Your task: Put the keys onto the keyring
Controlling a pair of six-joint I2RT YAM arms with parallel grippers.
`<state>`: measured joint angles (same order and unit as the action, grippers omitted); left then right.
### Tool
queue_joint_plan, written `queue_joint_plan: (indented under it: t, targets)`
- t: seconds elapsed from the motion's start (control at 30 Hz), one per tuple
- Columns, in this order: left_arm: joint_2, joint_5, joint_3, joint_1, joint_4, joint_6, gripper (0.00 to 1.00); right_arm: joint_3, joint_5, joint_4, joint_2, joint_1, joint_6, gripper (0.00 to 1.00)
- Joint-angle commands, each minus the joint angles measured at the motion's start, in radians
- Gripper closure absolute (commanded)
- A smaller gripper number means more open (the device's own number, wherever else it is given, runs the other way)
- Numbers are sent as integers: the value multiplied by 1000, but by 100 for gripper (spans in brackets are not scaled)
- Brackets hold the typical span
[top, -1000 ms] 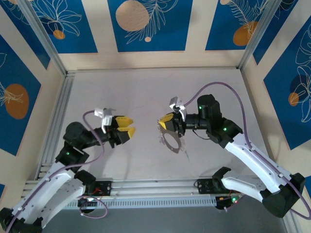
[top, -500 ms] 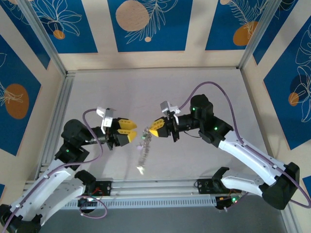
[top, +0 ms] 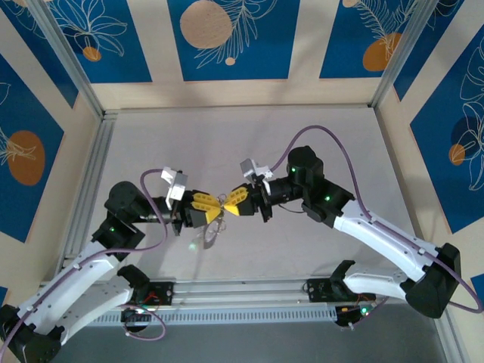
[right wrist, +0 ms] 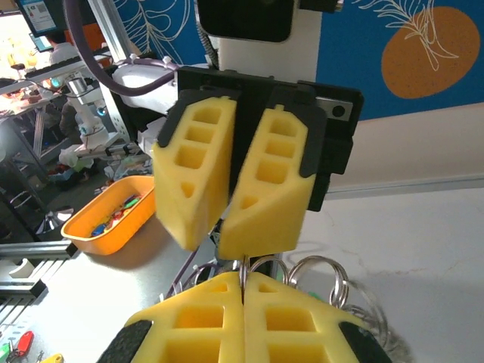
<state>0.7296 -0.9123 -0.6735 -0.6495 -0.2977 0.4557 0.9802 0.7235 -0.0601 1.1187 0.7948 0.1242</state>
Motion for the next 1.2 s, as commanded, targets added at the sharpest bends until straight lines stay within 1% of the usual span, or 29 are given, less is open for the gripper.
queue_joint_plan:
  t: [0.0,0.1,0.27,0.3,0.37,0.43,0.5,0.57,0.63,0.77,0.87,1.0,1.07,1.17]
  targets:
    - [4,-6,-39,-27,25,-51,87,40,25,-50,14,7,8,100]
    - [1,6,-44,-41,58,-79,92,40,18,-62,26,8,17,100]
    - [-1,22,-51,-50,106,-110,95,29,7,-87,13,3,30,100]
    - [0,25,-50,-52,111,-114,97,28,9,-93,10,1,36,100]
    - [4,30,-50,-54,115,-119,99,26,15,-105,5,1,41,100]
    - [6,37,-52,-55,121,-123,98,23,26,-114,2,4,43,100]
    - [3,49,-54,-55,129,-132,95,22,27,-112,-2,5,39,100]
    - [-15,64,-55,-55,140,-141,88,21,22,-97,-9,6,31,100]
    - [-42,91,-61,-56,178,-165,80,23,19,-78,-21,6,22,100]
    - [-80,166,-81,-55,264,-213,76,26,19,-44,-47,7,13,100]
    - [-77,192,-92,-55,275,-219,77,26,17,-32,-58,8,12,100]
    - [-60,188,-94,-56,240,-205,83,26,15,-31,-59,14,10,100]
    - [-50,177,-89,-55,212,-193,86,27,10,-30,-59,17,8,100]
    - [-31,145,-86,-55,171,-175,88,31,7,-29,-52,17,5,100]
